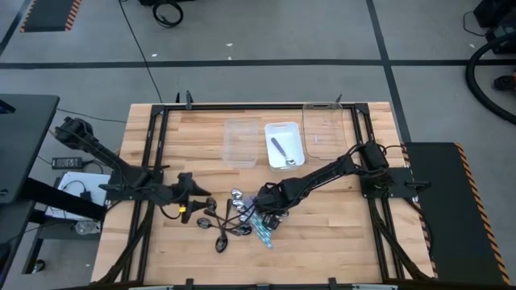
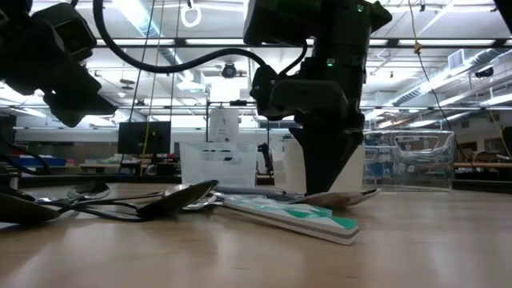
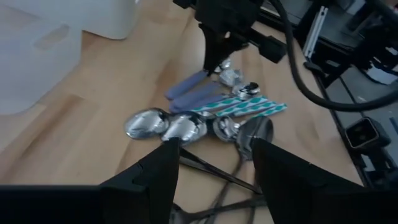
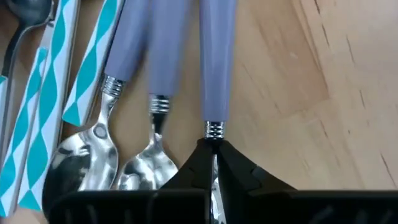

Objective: Sort silverware by color (type)
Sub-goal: Put the violet spoon into the white bin

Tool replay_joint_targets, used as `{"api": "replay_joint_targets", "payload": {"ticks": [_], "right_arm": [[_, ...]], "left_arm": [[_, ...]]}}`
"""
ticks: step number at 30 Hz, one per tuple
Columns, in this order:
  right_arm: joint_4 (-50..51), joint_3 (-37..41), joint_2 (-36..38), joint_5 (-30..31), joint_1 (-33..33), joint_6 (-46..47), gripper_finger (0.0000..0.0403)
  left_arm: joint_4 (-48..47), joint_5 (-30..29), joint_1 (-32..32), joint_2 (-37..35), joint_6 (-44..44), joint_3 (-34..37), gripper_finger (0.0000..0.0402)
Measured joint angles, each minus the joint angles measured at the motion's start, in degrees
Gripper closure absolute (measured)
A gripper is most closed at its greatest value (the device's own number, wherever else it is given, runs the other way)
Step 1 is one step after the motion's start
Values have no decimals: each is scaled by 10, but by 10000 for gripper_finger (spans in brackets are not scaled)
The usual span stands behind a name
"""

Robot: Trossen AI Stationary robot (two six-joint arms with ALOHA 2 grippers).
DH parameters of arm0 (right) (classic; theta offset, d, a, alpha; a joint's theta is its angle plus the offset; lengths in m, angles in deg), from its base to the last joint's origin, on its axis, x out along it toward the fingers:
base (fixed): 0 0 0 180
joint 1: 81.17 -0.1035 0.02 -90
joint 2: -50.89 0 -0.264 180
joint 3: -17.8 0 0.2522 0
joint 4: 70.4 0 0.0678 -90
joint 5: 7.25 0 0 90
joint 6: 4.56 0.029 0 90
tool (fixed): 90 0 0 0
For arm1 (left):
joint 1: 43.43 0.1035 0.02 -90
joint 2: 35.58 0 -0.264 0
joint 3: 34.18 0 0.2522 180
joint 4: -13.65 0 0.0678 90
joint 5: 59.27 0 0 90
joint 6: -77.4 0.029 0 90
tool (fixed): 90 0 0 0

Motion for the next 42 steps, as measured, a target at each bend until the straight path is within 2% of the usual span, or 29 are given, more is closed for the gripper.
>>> {"api": "replay_joint_targets", "payload": {"ticks": [21,35,42], "right_arm": [[45,1,39,15,17,-20,392],[59,0,123,21,33,-49,395],[70,0,181,51,44,-49,395]], "left_arm": [[-14,-3,-11,0,-30,0,193],[-13,-3,-3,0,-28,0,193],[-13,-3,-3,0,-28,0,193]]}}
